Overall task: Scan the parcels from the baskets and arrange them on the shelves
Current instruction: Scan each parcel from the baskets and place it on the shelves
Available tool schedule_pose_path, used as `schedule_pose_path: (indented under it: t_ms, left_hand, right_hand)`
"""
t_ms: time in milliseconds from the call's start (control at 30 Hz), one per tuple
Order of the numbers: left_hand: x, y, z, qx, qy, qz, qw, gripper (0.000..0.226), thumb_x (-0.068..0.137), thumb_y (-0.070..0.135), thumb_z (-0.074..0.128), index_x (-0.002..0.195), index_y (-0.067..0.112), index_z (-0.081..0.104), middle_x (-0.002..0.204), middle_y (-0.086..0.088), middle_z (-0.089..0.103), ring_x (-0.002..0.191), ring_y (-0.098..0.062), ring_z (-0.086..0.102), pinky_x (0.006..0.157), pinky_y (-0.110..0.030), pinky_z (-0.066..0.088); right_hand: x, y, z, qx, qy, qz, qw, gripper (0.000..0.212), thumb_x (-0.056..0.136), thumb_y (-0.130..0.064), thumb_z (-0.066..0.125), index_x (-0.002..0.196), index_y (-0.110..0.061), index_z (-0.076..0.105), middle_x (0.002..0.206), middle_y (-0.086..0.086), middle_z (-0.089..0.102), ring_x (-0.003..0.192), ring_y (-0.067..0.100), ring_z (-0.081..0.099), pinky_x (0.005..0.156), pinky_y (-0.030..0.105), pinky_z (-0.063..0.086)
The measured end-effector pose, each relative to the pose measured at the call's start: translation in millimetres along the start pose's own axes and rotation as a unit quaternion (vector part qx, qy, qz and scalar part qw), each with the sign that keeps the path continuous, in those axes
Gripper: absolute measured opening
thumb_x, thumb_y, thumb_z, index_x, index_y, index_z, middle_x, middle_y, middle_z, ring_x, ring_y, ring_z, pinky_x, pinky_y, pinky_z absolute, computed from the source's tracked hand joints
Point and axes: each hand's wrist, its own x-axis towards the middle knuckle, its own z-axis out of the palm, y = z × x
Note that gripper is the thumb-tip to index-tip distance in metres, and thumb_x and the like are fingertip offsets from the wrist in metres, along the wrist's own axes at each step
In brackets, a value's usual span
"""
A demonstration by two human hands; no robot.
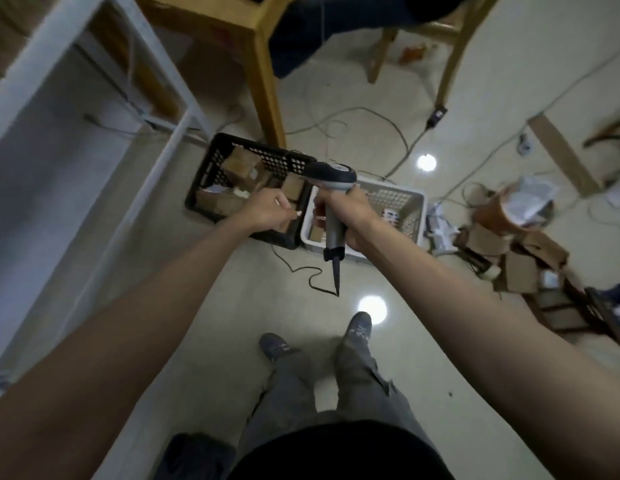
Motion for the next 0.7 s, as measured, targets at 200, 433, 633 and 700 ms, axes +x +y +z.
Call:
schedule_pose_path:
  t_ms: [200,433,633,700]
  left_hand:
    - [30,57,76,0.020,-0.067,0.018,0.997,0.012,0.091,0.022,0.065,0.081,0.016,0.061,0.079,0.001,0.069,0.064,-0.011,0.060,0.064,-0.026,0.048]
    - [71,94,137,0.038,-0.137,0.027,0.989,0.016,0.092,0.022,0.067,0.091,0.006,0.067,0.086,-0.005,0.066,0.076,-0.016,0.062,0.078,-0.032,0.054]
    - [124,109,170,0.035,-0.189,0.012,0.981,0.022,0.094,0.022,0.067,0.107,0.004,0.069,0.101,-0.011,0.070,0.094,-0.023,0.066,0.089,-0.036,0.055]
    - [146,111,180,0.035,-0.205,0.006,0.978,0.021,0.095,0.020,0.066,0.106,0.002,0.069,0.099,-0.013,0.071,0.082,-0.020,0.065,0.080,-0.030,0.054]
  right_hand:
    - [21,10,-93,0.035,0.044,0.034,0.998,0.016,0.088,0.008,0.054,0.087,-0.008,0.058,0.079,0.015,0.058,0.072,0.025,0.057,0.087,0.052,0.058]
    - [50,24,-160,0.086,0.087,0.085,0.989,0.014,0.090,0.008,0.054,0.088,-0.006,0.056,0.072,0.012,0.053,0.066,0.024,0.053,0.072,0.039,0.054]
    - [92,41,-196,0.121,0.141,0.122,0.975,0.019,0.094,0.007,0.052,0.080,-0.006,0.056,0.072,0.010,0.053,0.061,0.019,0.051,0.066,0.035,0.052]
    - [110,47,-205,0.132,0.161,0.132,0.969,0.014,0.094,0.006,0.052,0.087,-0.005,0.057,0.073,0.009,0.056,0.061,0.018,0.053,0.062,0.032,0.052]
